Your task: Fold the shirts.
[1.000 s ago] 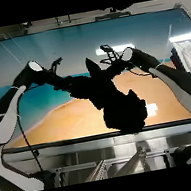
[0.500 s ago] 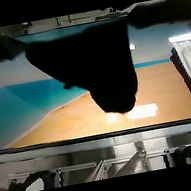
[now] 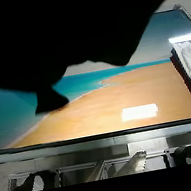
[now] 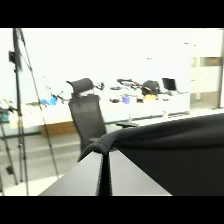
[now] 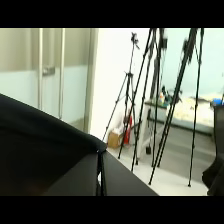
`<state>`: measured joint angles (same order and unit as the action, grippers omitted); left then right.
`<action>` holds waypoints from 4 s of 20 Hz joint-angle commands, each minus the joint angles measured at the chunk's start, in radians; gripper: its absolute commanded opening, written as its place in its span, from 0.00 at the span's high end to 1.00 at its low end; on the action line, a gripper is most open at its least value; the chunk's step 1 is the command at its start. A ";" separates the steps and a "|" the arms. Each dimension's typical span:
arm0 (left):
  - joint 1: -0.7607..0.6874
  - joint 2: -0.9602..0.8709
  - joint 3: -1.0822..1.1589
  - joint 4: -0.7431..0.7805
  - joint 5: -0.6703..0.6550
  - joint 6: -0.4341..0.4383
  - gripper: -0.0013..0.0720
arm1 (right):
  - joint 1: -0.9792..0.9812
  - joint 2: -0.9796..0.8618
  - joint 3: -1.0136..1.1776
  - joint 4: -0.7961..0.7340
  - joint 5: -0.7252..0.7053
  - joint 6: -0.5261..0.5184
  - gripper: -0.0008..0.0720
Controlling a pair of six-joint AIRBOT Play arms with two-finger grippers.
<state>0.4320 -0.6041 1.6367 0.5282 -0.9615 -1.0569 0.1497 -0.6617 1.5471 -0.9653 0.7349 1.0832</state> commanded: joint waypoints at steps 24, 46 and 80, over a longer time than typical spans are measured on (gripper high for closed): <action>-0.139 -1.184 -0.022 0.450 -0.268 -0.016 0.02 | -0.238 -0.692 -0.216 -0.011 0.666 0.325 0.52; -0.127 -1.651 0.420 0.374 -0.002 -0.130 0.04 | -0.248 -0.108 -1.220 0.099 0.237 0.630 0.30; -0.008 -1.438 0.098 0.181 -0.588 -0.091 0.96 | -0.360 -1.072 -0.311 0.622 -0.045 -0.046 0.97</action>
<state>0.4168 -2.1376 1.8877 0.5854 -1.4796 -1.1152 -0.1726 -1.5379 0.9096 -0.3527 0.6098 1.0523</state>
